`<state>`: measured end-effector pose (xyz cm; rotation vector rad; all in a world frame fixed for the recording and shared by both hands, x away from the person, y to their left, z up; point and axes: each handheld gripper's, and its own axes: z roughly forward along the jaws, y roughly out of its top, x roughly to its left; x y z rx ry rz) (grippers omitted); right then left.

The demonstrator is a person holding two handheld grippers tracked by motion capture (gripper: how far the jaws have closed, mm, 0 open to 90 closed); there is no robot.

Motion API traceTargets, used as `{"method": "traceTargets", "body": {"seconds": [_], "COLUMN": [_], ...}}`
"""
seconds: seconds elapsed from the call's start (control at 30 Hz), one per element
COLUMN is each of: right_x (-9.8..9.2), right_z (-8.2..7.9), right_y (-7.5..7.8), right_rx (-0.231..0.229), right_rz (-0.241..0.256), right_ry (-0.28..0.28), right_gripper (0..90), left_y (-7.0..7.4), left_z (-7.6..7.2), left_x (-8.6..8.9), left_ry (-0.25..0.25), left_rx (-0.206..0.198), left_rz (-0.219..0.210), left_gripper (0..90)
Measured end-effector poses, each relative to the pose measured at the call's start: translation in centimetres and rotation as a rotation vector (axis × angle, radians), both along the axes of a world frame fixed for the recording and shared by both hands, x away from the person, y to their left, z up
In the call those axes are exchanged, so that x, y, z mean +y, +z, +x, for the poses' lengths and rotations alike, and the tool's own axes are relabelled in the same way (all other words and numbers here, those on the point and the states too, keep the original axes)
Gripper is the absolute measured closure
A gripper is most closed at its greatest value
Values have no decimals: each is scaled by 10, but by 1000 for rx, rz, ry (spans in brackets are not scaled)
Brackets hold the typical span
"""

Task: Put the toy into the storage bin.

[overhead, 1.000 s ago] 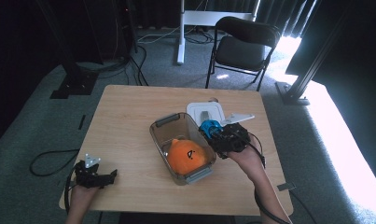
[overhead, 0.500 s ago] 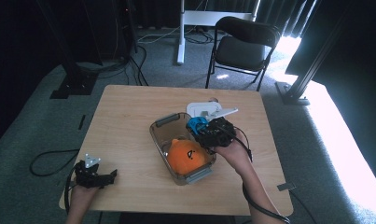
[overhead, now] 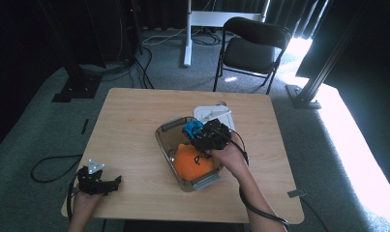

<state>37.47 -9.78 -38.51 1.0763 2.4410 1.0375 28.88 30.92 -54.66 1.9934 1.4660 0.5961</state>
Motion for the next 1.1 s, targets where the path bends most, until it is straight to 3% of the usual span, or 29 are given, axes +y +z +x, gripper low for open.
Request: {"method": "traceTargets", "body": {"seconds": [0.3,0.77,1.1], "right_x": [12,17,21], "right_z": [7,12,13], "right_y": [-14,-34,-35], "right_rx": [35,85,100], "right_rz": [-20,-38,-78], "right_ry": [0,-26,-26], "right_gripper": [251,251,243], "left_y": [0,0,0], "left_z": [0,0,0], "left_x": [0,0,0], "left_ry": [0,0,0], "left_rx": [0,1,1], "left_rz": [0,-1,-1], "left_gripper": [9,10,10]}}
